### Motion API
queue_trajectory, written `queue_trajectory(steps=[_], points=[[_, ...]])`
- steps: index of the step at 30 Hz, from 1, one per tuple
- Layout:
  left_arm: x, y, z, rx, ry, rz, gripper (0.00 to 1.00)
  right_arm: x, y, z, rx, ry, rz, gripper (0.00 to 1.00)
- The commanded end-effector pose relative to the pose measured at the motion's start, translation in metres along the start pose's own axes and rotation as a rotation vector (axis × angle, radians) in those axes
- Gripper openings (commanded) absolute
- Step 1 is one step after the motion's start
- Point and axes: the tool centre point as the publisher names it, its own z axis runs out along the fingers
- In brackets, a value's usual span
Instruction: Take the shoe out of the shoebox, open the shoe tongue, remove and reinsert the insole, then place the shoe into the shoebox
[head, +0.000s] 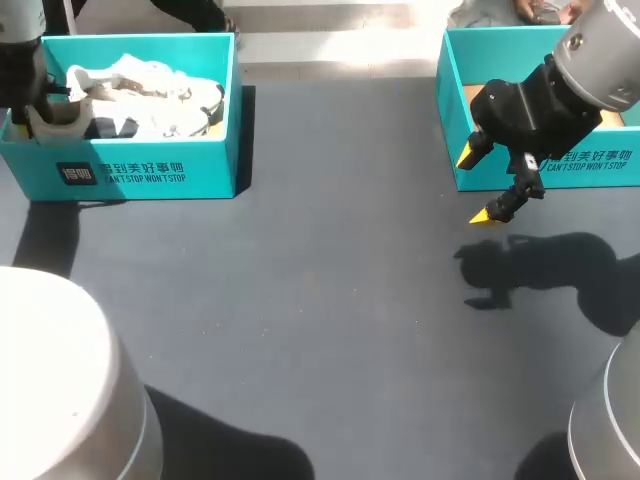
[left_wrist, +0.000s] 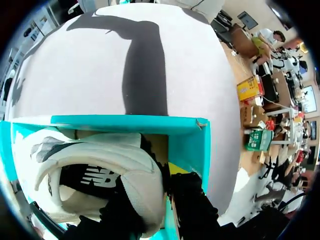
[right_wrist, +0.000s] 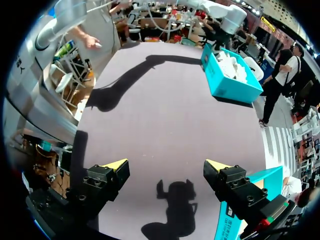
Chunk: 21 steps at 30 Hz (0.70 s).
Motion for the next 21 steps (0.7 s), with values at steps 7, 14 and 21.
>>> queue_trajectory(steps=[7, 14, 21], points=[[0.012, 0.0, -0.086, 0.039, -0.025, -0.015, 0.0, -0.001, 0.001, 0.001, 0.003, 0.002, 0.001, 1.0], [0.022, 0.001, -0.122, -0.003, -0.034, -0.009, 0.0, -0.001, 0.001, 0.001, 0.003, 0.002, 0.001, 1.0], [0.026, -0.002, -0.136, -0.045, -0.019, 0.013, 0.0, -0.001, 0.001, 0.001, 0.003, 0.002, 0.001, 1.0]])
